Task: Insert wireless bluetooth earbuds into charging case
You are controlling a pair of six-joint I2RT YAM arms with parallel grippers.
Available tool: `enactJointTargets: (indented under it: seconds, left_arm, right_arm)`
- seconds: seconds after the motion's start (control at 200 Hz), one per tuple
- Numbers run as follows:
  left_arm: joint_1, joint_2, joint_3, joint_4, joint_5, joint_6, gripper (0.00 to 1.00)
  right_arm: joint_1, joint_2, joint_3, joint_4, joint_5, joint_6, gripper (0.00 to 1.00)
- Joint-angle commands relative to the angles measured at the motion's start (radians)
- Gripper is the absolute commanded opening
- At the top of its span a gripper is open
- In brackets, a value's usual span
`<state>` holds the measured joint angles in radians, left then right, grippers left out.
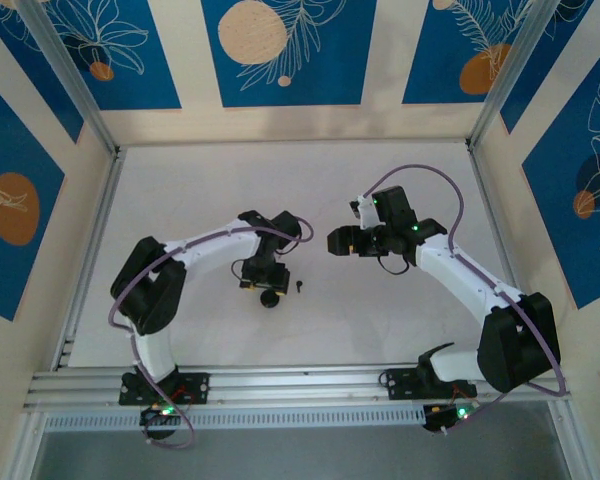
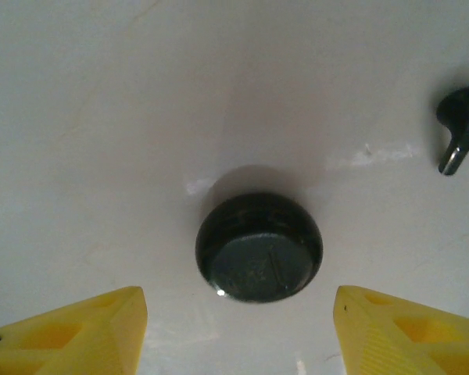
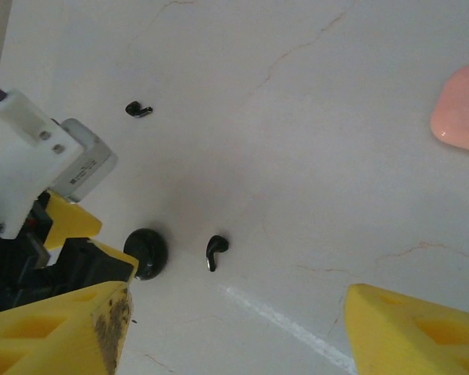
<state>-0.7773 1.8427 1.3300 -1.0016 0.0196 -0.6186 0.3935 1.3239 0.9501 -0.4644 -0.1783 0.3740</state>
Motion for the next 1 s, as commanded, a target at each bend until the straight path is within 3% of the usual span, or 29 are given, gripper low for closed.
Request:
enactJointTargets:
  seconds: [0.0, 0.65, 0.995]
  left_arm:
    - [-0.013, 0.037, 0.035, -0.009, 0.022, 0.021, 0.64]
    - [-0.025, 0.15, 0.041, 0.001, 0.036, 0.033, 0.64]
    - [-0.028, 0.165, 0.023, 0.016, 0.028, 0.044, 0.52]
  right_arm:
    - [0.007, -0.019, -0.011, -0.019, 0.011, -0.007, 0.73]
    - [0.007, -0.029, -0.008, -0.037, 0.008, -0.03, 0.73]
    - [-0.002, -0.07, -0.006, -0.061, 0.022, -0.036, 0.73]
